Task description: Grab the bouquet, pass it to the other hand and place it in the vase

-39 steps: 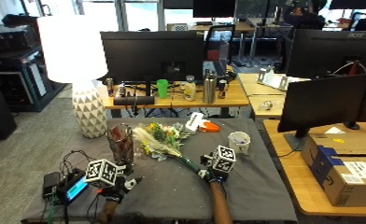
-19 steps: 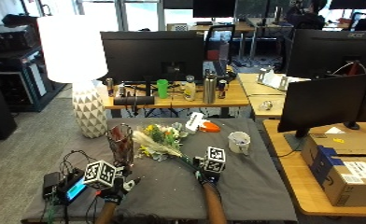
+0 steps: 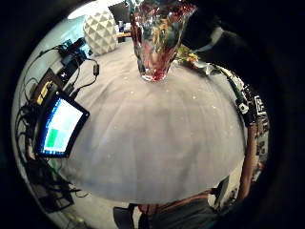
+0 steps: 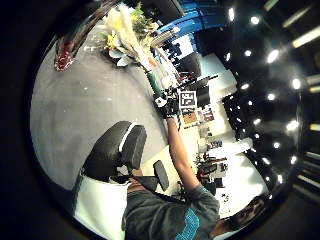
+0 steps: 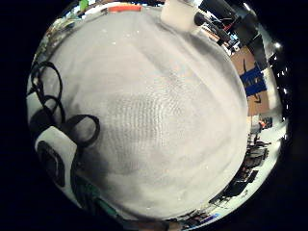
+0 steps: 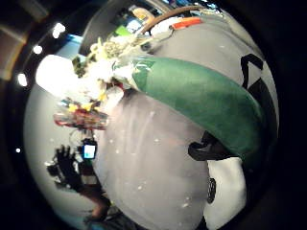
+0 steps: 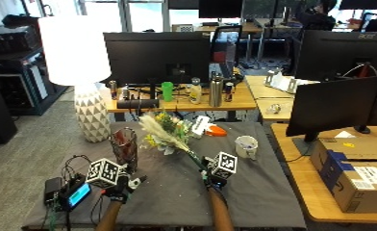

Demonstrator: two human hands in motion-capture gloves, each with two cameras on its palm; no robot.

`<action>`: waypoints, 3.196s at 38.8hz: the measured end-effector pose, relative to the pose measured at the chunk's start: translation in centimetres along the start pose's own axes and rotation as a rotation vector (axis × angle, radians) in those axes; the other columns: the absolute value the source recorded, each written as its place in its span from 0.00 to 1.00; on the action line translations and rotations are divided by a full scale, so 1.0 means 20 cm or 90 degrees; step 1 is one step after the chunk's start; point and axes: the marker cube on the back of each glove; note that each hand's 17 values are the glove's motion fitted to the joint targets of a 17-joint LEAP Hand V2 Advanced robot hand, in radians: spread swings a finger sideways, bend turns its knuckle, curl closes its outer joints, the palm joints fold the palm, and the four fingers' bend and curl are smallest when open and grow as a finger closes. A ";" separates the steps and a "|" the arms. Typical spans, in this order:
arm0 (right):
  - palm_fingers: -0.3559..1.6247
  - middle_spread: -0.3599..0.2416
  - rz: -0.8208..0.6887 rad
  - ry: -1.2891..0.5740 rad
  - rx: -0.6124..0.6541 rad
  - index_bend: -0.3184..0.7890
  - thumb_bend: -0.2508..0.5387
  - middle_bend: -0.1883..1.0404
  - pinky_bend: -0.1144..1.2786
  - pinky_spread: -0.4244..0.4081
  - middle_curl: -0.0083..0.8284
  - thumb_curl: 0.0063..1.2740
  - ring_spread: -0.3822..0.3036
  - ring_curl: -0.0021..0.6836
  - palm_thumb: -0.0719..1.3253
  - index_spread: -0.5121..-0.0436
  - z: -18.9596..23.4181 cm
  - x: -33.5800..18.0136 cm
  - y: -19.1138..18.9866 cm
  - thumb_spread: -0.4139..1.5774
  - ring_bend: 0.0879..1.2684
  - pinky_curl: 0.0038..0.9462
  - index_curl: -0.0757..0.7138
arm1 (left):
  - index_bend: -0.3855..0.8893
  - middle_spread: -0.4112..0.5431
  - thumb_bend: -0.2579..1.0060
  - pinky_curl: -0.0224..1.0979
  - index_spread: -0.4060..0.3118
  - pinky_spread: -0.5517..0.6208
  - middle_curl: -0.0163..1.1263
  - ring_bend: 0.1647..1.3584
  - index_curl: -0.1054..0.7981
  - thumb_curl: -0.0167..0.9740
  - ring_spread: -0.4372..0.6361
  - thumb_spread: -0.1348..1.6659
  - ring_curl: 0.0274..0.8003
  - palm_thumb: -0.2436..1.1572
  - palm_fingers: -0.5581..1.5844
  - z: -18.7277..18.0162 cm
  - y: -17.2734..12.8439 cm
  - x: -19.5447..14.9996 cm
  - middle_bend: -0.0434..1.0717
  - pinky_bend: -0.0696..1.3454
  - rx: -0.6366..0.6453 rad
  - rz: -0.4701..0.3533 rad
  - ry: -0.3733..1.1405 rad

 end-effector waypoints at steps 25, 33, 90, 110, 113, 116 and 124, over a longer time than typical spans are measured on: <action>0.88 0.30 -0.218 -0.591 0.084 0.46 0.29 0.76 0.60 0.15 0.72 0.51 0.26 0.81 0.75 0.57 -0.63 -0.70 0.28 0.54 0.76 0.51 0.70 | 0.39 0.41 0.20 0.38 0.52 0.56 0.34 0.38 0.38 0.35 0.49 0.59 0.37 0.50 0.53 -0.14 -0.57 0.81 0.20 0.45 -0.098 0.130 0.479; 0.88 0.31 -0.290 -0.704 0.018 0.48 0.29 0.78 0.60 0.15 0.74 0.52 0.27 0.81 0.75 0.56 -0.60 -0.93 0.34 0.56 0.77 0.51 0.74 | 0.37 0.40 0.19 0.38 0.55 0.49 0.34 0.40 0.36 0.37 0.45 0.57 0.38 0.55 0.53 -0.12 -0.58 0.99 0.20 0.46 -0.140 0.226 0.594; 0.39 0.65 -0.174 -0.112 0.147 0.40 0.28 0.32 0.50 0.92 0.50 0.45 0.83 0.44 0.63 0.41 -1.12 -0.28 0.18 0.72 0.12 0.40 0.61 | 0.46 0.05 0.19 0.43 0.13 0.12 0.55 0.57 0.70 0.26 0.07 0.70 0.59 0.49 0.88 -1.21 -1.12 0.17 0.61 0.49 0.259 0.001 0.407; 0.38 0.68 -0.171 -0.115 0.156 0.42 0.29 0.30 0.49 0.94 0.47 0.42 0.87 0.45 0.63 0.39 -1.15 -0.29 0.18 0.74 0.11 0.38 0.53 | 0.35 0.17 0.19 0.43 0.35 0.34 0.54 0.52 0.64 0.26 0.14 0.67 0.61 0.47 0.55 -0.66 -1.13 -0.18 0.42 0.37 -0.005 -0.076 0.248; 0.38 0.68 -0.173 -0.118 0.158 0.42 0.29 0.30 0.49 0.95 0.46 0.42 0.86 0.45 0.63 0.39 -1.15 -0.30 0.18 0.74 0.11 0.38 0.53 | 0.39 0.22 0.19 0.41 0.41 0.42 0.50 0.46 0.62 0.27 0.19 0.65 0.56 0.48 0.52 -0.65 -1.05 -0.23 0.35 0.36 -0.075 -0.110 0.188; 0.37 0.69 -0.173 -0.117 0.160 0.42 0.29 0.29 0.48 0.95 0.46 0.41 0.86 0.46 0.63 0.39 -1.15 -0.31 0.19 0.74 0.11 0.38 0.52 | 0.46 0.30 0.19 0.40 0.45 0.52 0.45 0.39 0.62 0.28 0.27 0.63 0.52 0.50 0.48 -0.68 -0.96 -0.30 0.24 0.35 -0.138 -0.138 0.091; 0.37 0.69 -0.181 -0.124 0.165 0.43 0.29 0.29 0.47 0.95 0.44 0.41 0.87 0.46 0.64 0.38 -1.16 -0.36 0.19 0.74 0.12 0.38 0.52 | 0.60 0.40 0.20 0.35 0.40 0.66 0.37 0.29 0.68 0.30 0.40 0.61 0.42 0.54 0.53 -0.87 -0.80 -0.50 0.17 0.27 -0.133 -0.239 -0.080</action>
